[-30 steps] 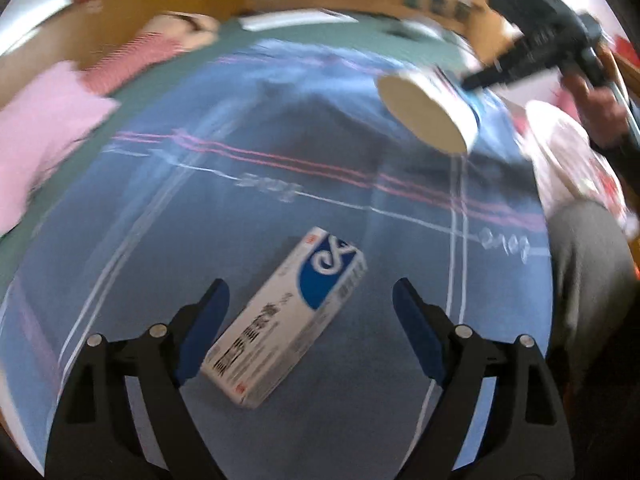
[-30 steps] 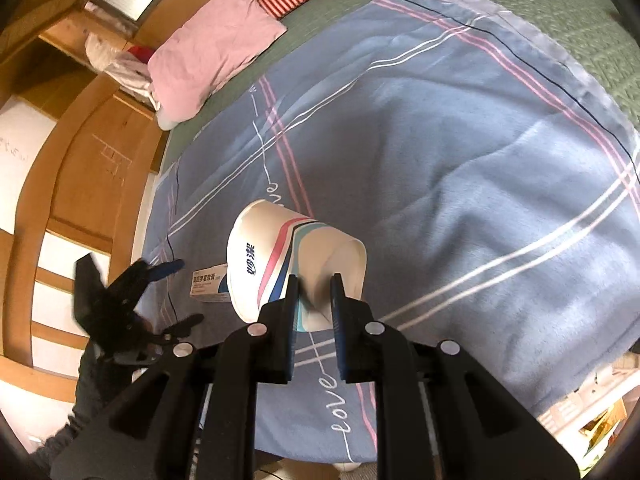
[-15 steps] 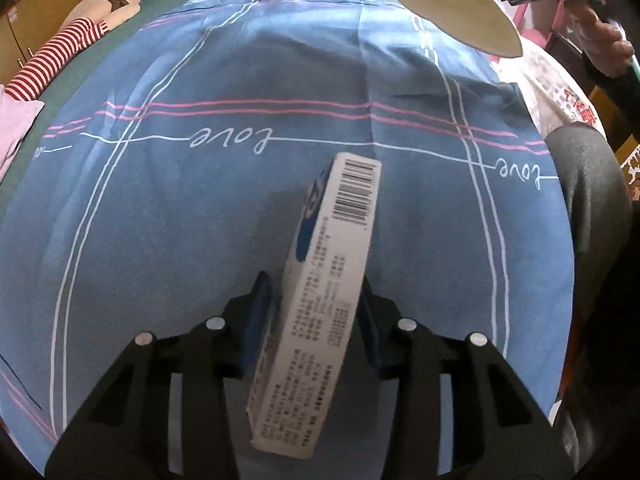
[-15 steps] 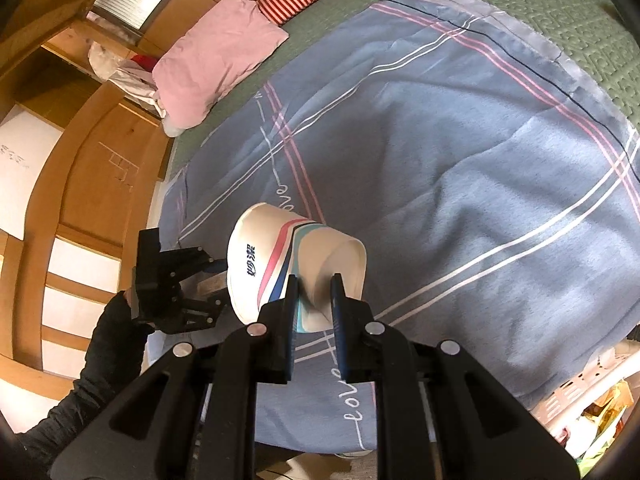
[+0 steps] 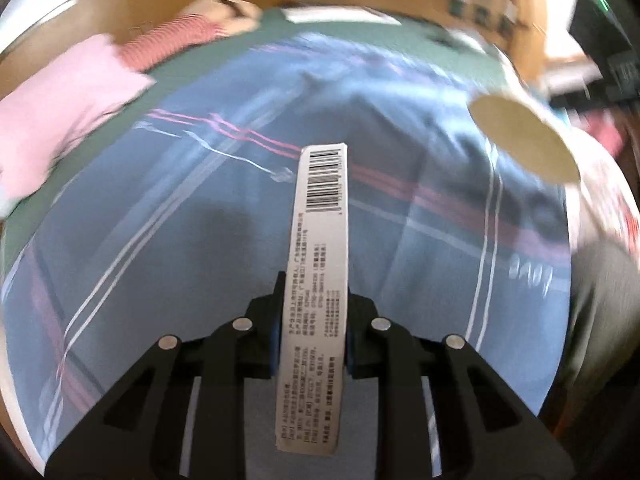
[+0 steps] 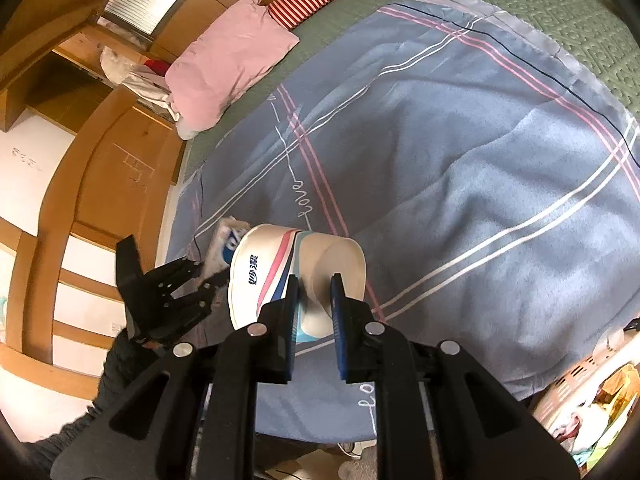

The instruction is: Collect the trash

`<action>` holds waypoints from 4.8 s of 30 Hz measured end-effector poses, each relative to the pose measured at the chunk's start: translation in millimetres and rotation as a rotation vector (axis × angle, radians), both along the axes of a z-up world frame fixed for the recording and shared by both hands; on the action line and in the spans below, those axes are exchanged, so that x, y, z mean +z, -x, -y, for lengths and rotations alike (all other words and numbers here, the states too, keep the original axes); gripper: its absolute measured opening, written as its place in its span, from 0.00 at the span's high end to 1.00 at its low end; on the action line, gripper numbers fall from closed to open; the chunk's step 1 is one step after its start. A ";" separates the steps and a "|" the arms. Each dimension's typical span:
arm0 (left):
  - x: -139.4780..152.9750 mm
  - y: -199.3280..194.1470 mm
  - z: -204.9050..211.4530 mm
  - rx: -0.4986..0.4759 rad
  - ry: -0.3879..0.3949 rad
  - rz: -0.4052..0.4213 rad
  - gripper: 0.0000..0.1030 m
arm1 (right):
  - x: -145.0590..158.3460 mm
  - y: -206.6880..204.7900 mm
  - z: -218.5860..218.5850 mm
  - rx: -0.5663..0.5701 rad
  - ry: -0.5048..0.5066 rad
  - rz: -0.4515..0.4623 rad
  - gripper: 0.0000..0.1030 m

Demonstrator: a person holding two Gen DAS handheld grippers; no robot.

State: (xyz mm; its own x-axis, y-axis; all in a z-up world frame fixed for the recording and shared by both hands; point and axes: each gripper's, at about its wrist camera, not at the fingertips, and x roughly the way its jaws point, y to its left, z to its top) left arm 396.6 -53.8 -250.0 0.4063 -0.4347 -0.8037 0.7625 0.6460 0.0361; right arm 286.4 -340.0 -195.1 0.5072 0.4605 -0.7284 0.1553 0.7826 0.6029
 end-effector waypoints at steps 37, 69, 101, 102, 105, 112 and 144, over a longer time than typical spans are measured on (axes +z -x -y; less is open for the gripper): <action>159.9 301.4 234.0 0.171 0.245 0.249 0.77 | 111.2 319.9 126.2 -0.565 0.352 0.286 0.84; 116.5 351.2 322.8 0.126 0.164 0.227 0.24 | 91.0 406.0 165.6 -0.694 0.386 0.252 0.84; 173.6 346.4 242.7 0.279 0.297 0.333 0.14 | 36.5 334.3 124.6 -0.592 0.687 0.106 0.42; 175.7 349.5 241.9 0.276 0.302 0.340 0.12 | 45.1 339.8 117.8 -0.613 0.732 0.137 0.36; 182.8 362.9 240.3 0.254 0.318 0.361 0.11 | 69.3 359.2 96.4 -0.678 0.865 0.235 0.26; 200.9 402.3 226.0 0.202 0.366 0.419 0.03 | 104.7 398.4 68.5 -0.780 0.892 0.345 0.22; 221.2 438.5 199.6 0.121 0.349 0.419 0.03 | 122.3 411.4 57.1 -0.846 0.811 0.348 0.21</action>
